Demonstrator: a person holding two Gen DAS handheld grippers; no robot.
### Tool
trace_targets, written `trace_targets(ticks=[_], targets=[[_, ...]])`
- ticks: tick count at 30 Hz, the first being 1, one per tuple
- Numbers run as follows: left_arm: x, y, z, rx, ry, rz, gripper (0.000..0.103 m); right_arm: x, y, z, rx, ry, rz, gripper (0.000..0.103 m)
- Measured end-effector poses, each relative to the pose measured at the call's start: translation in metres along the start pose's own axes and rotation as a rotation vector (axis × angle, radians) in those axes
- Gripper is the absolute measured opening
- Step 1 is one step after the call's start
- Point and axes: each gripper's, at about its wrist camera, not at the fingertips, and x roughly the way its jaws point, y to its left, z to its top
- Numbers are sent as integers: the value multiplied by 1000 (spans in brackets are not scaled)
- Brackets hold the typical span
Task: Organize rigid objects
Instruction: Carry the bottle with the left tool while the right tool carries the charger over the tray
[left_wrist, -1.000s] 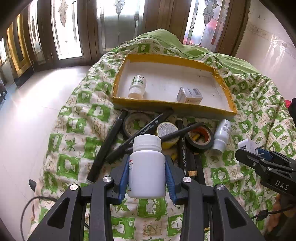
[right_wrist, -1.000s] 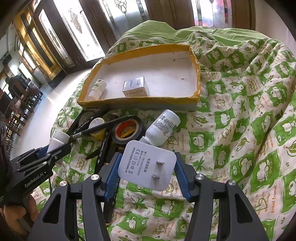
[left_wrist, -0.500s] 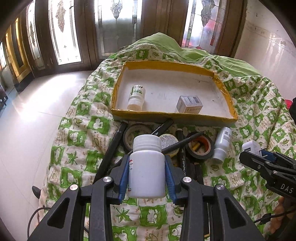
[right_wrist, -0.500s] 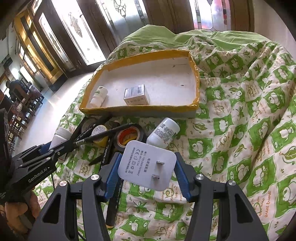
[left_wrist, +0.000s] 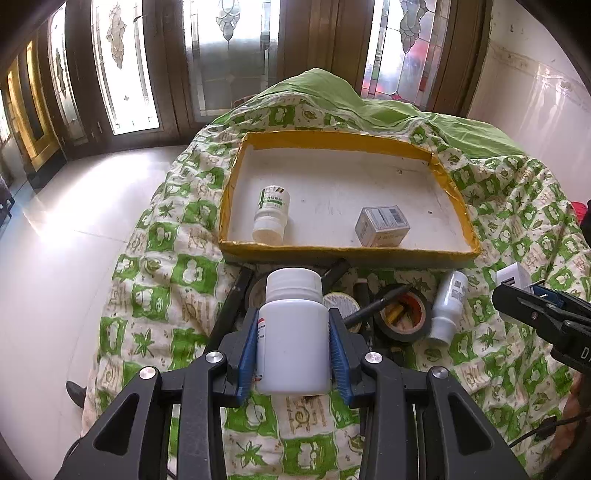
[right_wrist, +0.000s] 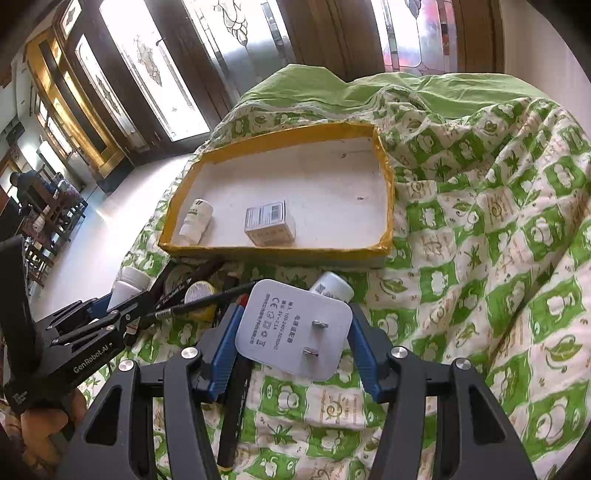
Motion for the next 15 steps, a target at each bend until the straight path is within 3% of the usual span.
trace_targets(ticks=[15], targets=[[10, 5, 31, 6, -16, -5, 37, 15, -2, 34, 17, -16, -21, 55]])
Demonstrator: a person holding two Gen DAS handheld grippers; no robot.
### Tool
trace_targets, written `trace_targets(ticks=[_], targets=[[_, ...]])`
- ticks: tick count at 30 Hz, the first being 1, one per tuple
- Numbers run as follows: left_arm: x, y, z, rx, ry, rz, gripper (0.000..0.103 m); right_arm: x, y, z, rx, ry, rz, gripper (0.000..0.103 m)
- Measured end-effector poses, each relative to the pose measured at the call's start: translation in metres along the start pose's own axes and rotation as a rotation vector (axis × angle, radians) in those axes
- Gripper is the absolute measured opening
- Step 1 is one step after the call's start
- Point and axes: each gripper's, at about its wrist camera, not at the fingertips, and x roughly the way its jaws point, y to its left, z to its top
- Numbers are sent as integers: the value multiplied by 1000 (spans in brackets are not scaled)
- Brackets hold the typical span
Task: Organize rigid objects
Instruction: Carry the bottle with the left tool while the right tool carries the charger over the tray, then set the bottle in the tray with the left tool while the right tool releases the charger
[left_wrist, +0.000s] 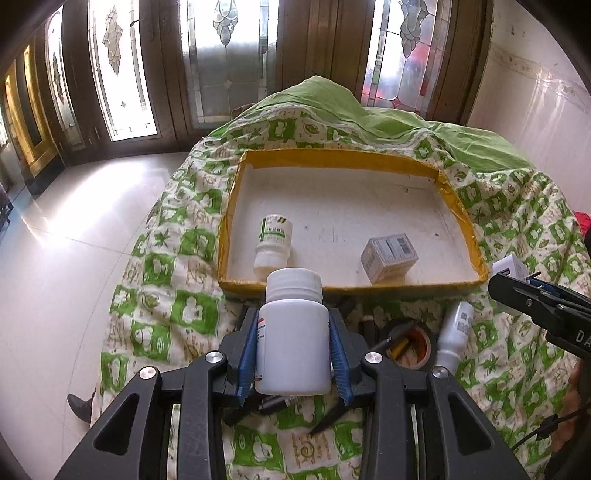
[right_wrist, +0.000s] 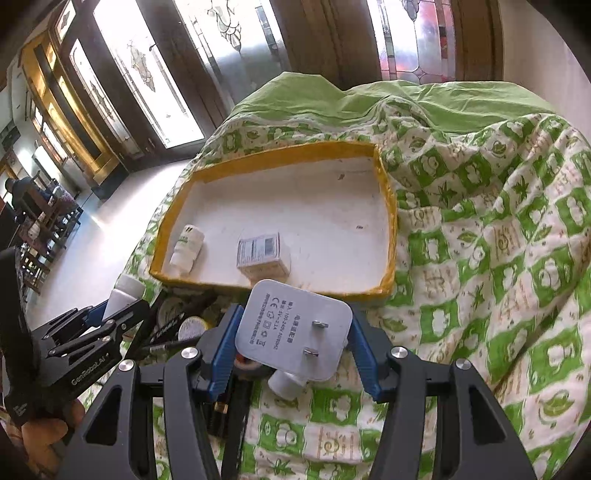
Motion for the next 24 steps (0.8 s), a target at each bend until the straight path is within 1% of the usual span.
trace_targets(ticks=[9, 13, 17, 24], targets=[[12, 0, 23, -8, 2, -26, 37, 17, -6, 22, 19, 17, -9, 55], [24, -2, 35, -24, 14, -44, 37, 28, -6, 35, 2, 32, -19, 55], [35, -6, 40, -26, 25, -56, 37, 42, -6, 49, -33, 41, -53, 55], [62, -13, 52, -24, 53, -70, 37, 67, -12, 64, -31, 89, -56, 55]])
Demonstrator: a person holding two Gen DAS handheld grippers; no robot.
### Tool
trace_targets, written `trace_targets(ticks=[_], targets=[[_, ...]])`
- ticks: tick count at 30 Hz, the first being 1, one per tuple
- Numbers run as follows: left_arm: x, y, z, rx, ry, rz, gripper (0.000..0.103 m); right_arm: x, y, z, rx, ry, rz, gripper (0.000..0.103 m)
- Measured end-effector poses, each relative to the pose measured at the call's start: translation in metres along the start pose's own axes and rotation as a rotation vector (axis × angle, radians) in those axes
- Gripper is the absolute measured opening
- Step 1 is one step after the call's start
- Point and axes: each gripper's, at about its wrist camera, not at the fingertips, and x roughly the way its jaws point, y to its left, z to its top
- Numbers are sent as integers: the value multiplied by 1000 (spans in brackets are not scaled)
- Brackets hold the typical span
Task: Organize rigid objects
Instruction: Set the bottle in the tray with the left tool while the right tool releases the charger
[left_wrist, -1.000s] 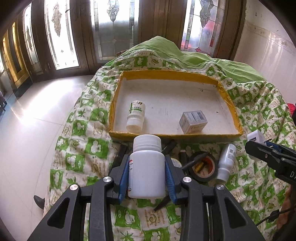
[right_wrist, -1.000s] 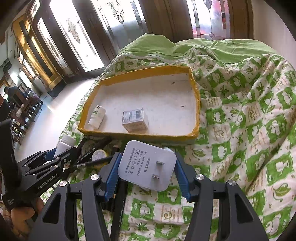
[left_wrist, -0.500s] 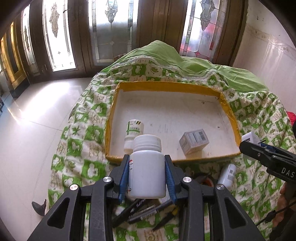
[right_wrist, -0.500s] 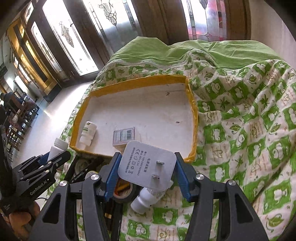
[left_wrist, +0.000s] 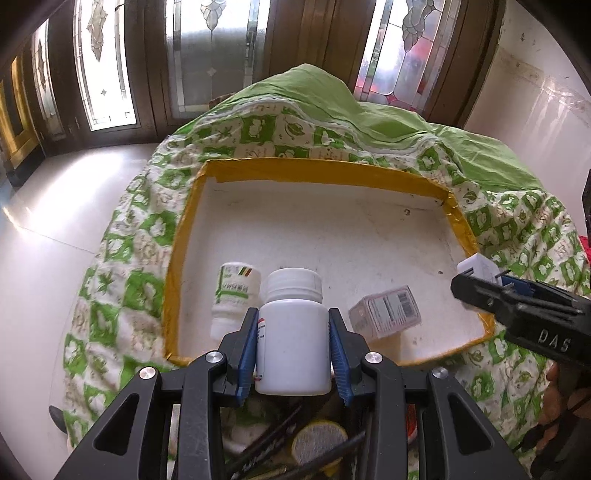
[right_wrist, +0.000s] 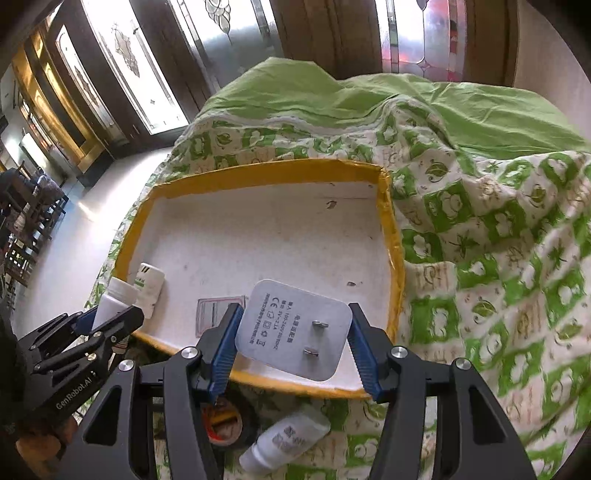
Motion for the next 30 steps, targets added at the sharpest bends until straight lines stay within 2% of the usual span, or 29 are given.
trace_targets(ticks=[14, 23, 24, 27, 30], targets=[[47, -5, 2, 16, 65, 23, 37, 42, -11, -5, -6, 90, -64, 55], [54, -1, 0, 17, 66, 68, 38, 53, -6, -5, -25, 103, -61, 56], [54, 0, 0, 9, 65, 60, 41, 54, -6, -5, -24, 102, -55, 56], [51, 6, -3, -32, 60, 23, 65, 55, -7, -6, -8, 95, -26, 57], [41, 12, -6, -60, 37, 14, 67, 49, -11, -6, 28, 80, -2, 59]])
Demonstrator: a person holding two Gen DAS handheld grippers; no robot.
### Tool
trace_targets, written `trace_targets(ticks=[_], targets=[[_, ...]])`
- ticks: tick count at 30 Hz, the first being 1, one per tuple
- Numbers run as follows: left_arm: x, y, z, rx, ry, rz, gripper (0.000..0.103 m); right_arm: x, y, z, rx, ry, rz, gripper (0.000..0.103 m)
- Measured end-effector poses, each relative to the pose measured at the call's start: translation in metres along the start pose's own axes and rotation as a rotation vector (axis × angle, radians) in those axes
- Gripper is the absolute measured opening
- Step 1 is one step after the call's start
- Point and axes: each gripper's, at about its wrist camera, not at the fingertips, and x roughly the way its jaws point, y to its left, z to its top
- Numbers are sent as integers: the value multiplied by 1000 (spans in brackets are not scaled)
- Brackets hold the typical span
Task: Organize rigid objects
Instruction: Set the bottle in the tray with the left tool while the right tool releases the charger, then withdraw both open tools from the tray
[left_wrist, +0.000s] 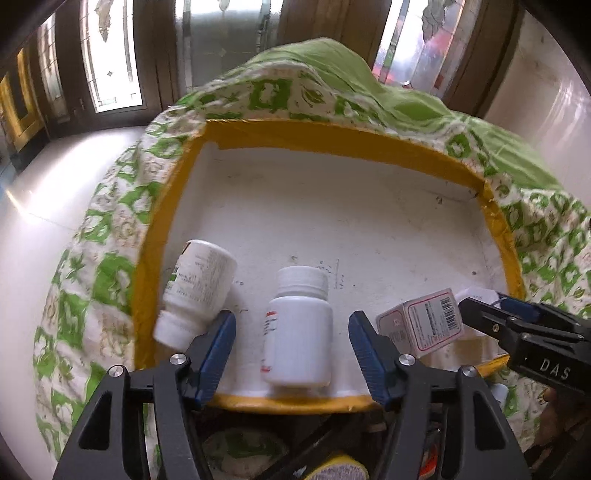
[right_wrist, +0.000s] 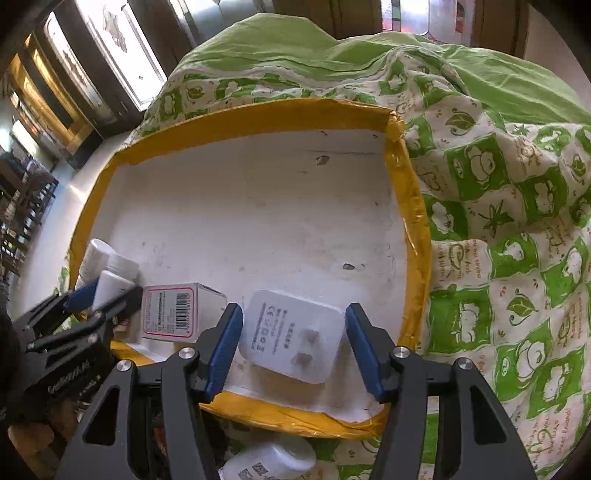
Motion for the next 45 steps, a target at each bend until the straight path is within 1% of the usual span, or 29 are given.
trace_targets(ticks=[2, 4, 5, 6, 9, 13, 14, 15, 17, 20, 23, 28, 31, 35, 45], targets=[[-11, 4, -1, -17, -14, -1, 67, -7, -5, -1, 35, -15, 20, 64], [-25, 8, -4, -28, -40, -5, 67, -17, -11, -4, 78, -38, 52, 64], [-35, 12, -7, -35, -58, -9, 67, -24, -14, -6, 101, -52, 66, 65], [-43, 14, -11, -39, -68, -12, 69, -29, -17, -7, 118, -64, 74, 68], [-66, 23, -27, -47, -92, 5, 71, -47, -21, -17, 153, -96, 111, 74], [-93, 34, -54, -54, -108, 40, 72, -62, -19, -35, 161, -105, 161, 75], [-100, 37, -64, -60, -113, 46, 72, -66, -18, -42, 158, -105, 171, 77], [-104, 39, -71, -69, -116, 48, 73, -69, -16, -48, 156, -102, 180, 83], [-112, 44, -90, -110, -121, 39, 75, -74, -11, -64, 152, -94, 198, 87], [-117, 46, -116, -166, -115, 12, 78, -81, -4, -88, 139, -89, 191, 87], [-115, 39, -132, -171, -87, -3, 78, -84, 5, -108, 123, -78, 187, 87], [-121, 25, -136, -124, -114, -11, 78, -87, 8, -128, 107, -62, 176, 87], [-120, 29, -136, -148, -107, -19, 78, -88, 4, -135, 112, -56, 167, 87], [-120, 35, -137, -183, -110, -23, 78, -88, 2, -134, 122, -57, 162, 87], [-120, 33, -139, -161, -101, -22, 78, -88, 3, -133, 105, -57, 143, 87]])
